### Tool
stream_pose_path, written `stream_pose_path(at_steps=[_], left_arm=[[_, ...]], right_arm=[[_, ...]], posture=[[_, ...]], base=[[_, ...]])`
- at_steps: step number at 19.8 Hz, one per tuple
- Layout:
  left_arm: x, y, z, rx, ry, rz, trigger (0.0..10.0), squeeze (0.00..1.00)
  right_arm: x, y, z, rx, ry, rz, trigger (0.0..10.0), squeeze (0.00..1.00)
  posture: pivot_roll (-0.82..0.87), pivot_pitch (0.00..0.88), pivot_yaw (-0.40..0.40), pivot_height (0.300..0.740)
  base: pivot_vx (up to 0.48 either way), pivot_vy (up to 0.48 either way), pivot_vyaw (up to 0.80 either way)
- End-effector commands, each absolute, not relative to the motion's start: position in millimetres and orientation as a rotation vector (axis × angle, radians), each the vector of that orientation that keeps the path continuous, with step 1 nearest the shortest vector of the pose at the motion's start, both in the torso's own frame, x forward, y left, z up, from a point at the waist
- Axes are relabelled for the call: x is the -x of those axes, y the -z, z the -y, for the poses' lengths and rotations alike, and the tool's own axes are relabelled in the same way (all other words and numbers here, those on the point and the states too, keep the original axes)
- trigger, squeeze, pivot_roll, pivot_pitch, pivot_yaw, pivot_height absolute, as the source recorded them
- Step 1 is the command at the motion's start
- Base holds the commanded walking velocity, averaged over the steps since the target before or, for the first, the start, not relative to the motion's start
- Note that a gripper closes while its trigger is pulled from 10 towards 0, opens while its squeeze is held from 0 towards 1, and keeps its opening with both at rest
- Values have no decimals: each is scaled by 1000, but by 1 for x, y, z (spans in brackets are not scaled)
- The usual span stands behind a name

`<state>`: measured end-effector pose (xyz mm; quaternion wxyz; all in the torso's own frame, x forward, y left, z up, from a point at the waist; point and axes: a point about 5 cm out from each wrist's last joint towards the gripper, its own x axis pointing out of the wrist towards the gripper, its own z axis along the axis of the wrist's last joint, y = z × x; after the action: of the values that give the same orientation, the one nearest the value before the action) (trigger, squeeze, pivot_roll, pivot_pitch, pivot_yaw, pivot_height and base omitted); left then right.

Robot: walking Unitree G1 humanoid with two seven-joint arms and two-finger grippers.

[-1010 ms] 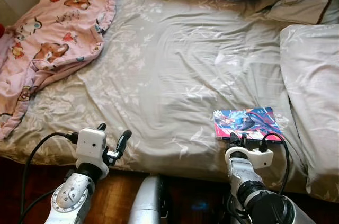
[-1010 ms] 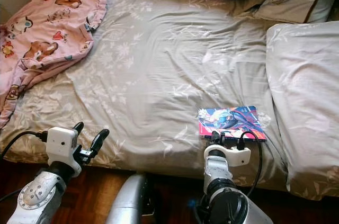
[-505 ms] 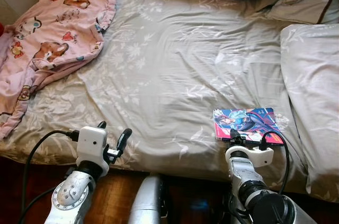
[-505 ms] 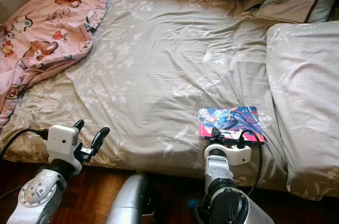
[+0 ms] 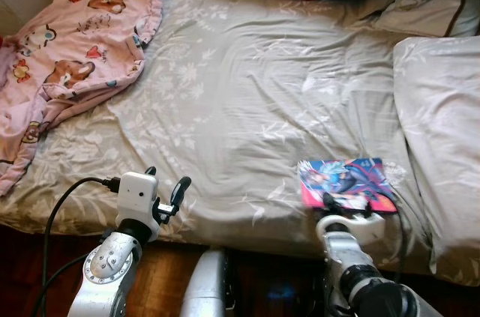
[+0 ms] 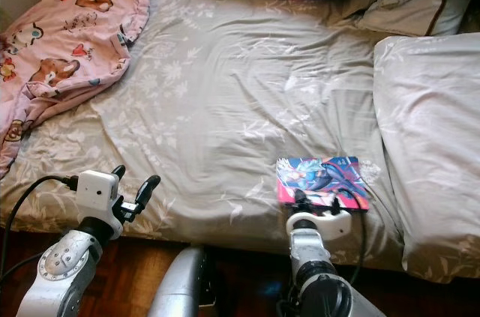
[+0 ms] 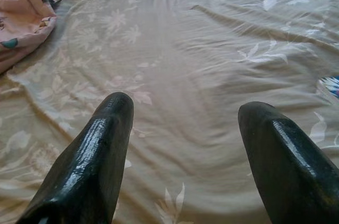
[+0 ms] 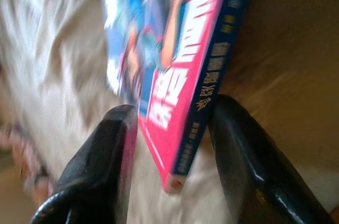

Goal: Clean up the room

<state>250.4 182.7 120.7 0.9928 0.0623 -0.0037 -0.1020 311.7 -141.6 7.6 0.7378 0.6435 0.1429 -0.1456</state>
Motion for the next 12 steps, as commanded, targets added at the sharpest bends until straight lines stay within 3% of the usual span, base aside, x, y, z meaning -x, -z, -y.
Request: stream_pose_path(at_steps=[1, 6, 9, 12], left_arm=[[-247, -118, -190, -143, 180, -4, 10000, 0], [-246, -117, -188, -141, 181, 0, 10000, 0], [-244, -115, -187, -137, 182, -6, 10000, 0], [-244, -114, -188, -140, 183, -12, 10000, 0]], right_arm=[[-310, -7, 120, -1373, 224, -387, 10000, 0], [-314, -9, 135, -1334, 271, -365, 10000, 0], [-305, 0, 158, -1304, 396, -376, 10000, 0], [-305, 1, 158, -1275, 387, -390, 10000, 0]], posture=[[233, 198, 107, 642], [234, 206, 104, 642], [234, 214, 105, 642], [234, 215, 105, 642]], base=[[0, 0, 0], [0, 0, 0], [0, 0, 0], [0, 0, 0]])
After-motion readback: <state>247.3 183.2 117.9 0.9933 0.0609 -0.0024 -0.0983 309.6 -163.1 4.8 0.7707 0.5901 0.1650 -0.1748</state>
